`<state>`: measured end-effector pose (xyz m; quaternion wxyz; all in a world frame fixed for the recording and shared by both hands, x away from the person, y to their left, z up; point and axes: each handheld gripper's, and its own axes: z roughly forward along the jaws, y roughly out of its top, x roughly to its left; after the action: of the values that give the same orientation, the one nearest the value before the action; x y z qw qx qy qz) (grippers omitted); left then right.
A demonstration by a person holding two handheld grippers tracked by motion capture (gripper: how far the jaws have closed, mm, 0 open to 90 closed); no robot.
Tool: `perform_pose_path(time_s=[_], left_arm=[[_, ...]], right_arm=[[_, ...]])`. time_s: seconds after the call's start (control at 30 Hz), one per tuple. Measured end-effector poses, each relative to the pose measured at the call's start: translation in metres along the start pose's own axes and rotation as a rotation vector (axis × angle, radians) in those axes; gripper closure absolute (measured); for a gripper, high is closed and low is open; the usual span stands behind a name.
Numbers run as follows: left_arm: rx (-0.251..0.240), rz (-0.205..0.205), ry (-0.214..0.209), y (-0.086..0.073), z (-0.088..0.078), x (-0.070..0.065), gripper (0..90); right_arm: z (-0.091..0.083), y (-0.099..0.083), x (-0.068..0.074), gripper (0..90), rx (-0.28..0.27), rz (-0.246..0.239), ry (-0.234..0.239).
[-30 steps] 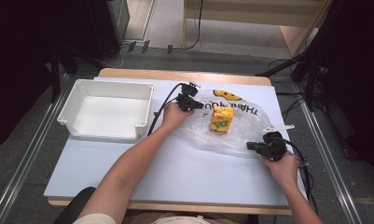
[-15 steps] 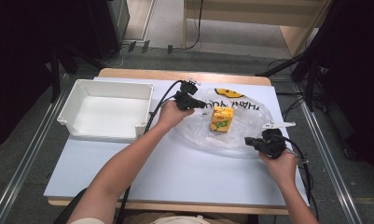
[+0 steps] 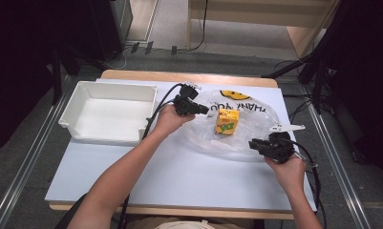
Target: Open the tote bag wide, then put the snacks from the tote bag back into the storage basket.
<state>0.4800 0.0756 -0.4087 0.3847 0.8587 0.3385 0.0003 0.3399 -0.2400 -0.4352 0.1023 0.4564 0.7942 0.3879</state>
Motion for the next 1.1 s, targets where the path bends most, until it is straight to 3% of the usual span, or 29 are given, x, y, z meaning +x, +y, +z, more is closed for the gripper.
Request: perform_pose_path(time_s=[0.07, 0.13, 0.37, 0.83, 1.1], left_arm=[[0.003, 0.013, 0.001, -0.001, -0.001, -0.002, 80.7], [-0.001, 0.013, -0.031, -0.004, -0.002, -0.004, 76.0], [-0.002, 0.021, -0.058, -0.008, -0.007, -0.006, 65.5], [-0.020, 0.072, -0.077, -0.015, -0.011, -0.012, 54.0], [-0.017, 0.102, -0.095, -0.017, -0.010, -0.018, 48.2]], right_arm=[[-0.001, 0.000, 0.001, 68.8, -0.007, 0.005, -0.001], [0.000, -0.002, 0.003, 61.7, -0.006, -0.004, 0.017], [0.006, -0.002, 0.005, 51.8, 0.019, 0.017, 0.059], [0.010, -0.004, 0.005, 46.5, 0.020, -0.027, 0.049], [0.009, -0.003, 0.004, 46.1, 0.014, -0.003, 0.059]])
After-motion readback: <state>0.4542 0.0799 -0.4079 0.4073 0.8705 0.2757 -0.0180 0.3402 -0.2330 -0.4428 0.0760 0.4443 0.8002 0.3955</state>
